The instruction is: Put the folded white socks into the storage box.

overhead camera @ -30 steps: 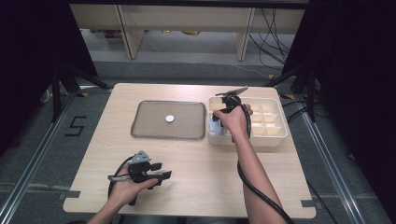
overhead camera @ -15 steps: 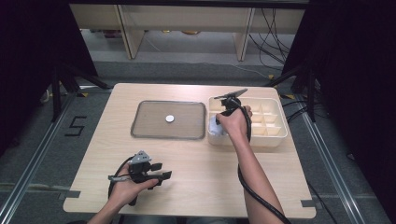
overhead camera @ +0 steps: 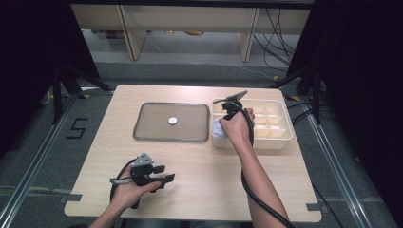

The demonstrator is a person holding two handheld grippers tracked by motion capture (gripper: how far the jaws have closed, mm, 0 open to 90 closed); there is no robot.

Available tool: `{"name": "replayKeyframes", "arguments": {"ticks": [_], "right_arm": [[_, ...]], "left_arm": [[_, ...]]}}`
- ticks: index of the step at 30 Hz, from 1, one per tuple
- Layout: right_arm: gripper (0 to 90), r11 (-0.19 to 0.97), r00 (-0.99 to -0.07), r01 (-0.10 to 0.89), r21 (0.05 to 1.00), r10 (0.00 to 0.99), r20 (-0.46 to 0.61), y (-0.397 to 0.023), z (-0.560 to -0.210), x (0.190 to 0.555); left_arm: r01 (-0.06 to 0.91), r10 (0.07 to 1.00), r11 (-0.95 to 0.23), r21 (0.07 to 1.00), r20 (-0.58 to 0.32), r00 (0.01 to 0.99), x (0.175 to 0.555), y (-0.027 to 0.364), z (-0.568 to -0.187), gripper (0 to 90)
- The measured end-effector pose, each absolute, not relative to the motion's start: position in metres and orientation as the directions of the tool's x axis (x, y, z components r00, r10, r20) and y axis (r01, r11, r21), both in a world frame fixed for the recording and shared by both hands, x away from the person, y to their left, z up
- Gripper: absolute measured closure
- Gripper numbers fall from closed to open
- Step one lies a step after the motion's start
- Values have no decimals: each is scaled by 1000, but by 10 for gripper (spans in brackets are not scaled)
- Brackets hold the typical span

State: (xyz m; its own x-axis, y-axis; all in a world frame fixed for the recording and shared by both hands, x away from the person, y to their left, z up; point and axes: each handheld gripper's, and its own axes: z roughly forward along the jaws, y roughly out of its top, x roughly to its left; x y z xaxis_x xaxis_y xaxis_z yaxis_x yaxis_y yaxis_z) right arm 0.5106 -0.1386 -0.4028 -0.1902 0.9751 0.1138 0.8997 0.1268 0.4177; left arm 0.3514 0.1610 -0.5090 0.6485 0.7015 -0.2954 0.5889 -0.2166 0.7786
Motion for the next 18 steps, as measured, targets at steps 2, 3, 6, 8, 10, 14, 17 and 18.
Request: {"name": "replayKeyframes", "arguments": {"ticks": [2, 3, 6, 8, 10, 14, 17, 18], "right_arm": [[796, 153, -211, 900, 408, 972, 100, -137, -403, 509], [799, 153, -206, 898, 413, 975, 88, -134, -404, 509], [802, 182, -227, 894, 410, 972, 63, -129, -408, 508], [803, 189, -225, 896, 402, 973, 45, -127, -411, 508], [805, 217, -250, 893, 395, 968, 33, -124, -413, 507], [808, 249, -273, 887, 389, 962, 5, -123, -417, 508], [810, 240, -263, 894, 379, 965, 9, -119, -419, 508], [812, 236, -259, 899, 369, 966, 14, -118, -419, 509]], "left_arm": [[589, 701, -217, 778, -295, 649, 351, 161, -509, 399], [587, 699, -219, 779, -295, 652, 352, 161, -509, 399], [588, 698, -214, 780, -299, 650, 352, 160, -509, 399], [588, 698, -218, 779, -296, 652, 352, 161, -509, 399], [589, 698, -216, 779, -299, 651, 352, 161, -509, 399], [589, 696, -211, 780, -303, 651, 352, 160, -510, 399], [590, 697, -211, 779, -304, 649, 352, 160, -510, 399], [590, 697, -215, 779, -301, 651, 352, 160, -510, 399]]}}
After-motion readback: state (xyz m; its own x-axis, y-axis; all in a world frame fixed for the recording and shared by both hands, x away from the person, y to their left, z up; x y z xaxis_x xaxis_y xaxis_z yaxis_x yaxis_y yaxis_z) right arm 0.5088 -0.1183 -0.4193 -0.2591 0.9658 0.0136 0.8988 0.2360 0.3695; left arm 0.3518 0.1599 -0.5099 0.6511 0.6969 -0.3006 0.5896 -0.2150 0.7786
